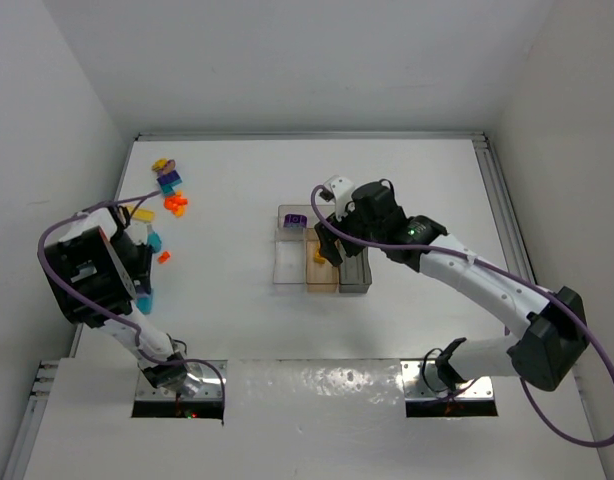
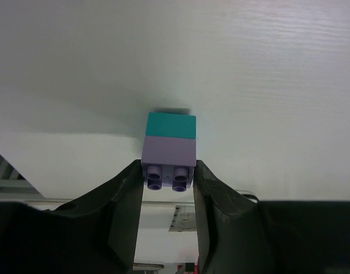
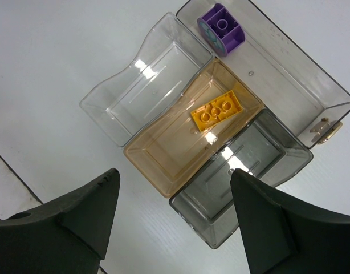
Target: Sort the legos into containers by color
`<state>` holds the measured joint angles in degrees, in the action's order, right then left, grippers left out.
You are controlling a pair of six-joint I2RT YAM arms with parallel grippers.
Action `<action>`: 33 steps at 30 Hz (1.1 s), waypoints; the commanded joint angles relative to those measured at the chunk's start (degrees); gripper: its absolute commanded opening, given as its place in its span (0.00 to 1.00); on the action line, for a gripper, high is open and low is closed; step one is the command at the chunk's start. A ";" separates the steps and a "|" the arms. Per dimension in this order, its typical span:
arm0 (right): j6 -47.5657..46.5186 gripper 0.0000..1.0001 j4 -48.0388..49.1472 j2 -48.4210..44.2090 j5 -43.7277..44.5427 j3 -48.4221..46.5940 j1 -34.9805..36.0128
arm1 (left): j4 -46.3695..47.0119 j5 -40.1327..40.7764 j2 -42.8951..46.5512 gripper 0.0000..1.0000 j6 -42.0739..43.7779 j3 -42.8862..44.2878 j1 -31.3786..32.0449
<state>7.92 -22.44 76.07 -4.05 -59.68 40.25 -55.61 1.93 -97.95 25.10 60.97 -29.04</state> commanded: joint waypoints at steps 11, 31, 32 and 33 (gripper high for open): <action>10.93 0.78 12.05 1.18 -2.36 -7.72 0.09 | -3.56 -30.93 9.35 0.00 -12.59 30.52 14.43; 19.85 0.84 31.49 25.61 5.54 -28.12 11.43 | 12.99 -36.21 18.32 0.00 -31.34 28.68 31.58; 19.85 0.84 31.49 26.14 6.42 -28.56 11.43 | 12.64 -36.99 18.50 0.00 -31.34 28.42 31.85; 19.85 0.83 31.40 26.49 7.38 -28.74 11.43 | 12.46 -37.00 18.76 0.00 -31.34 28.50 31.94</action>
<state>27.05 4.89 102.21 0.91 -84.95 51.16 -44.86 -33.21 -81.80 -5.04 89.65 2.57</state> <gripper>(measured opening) 0.837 0.344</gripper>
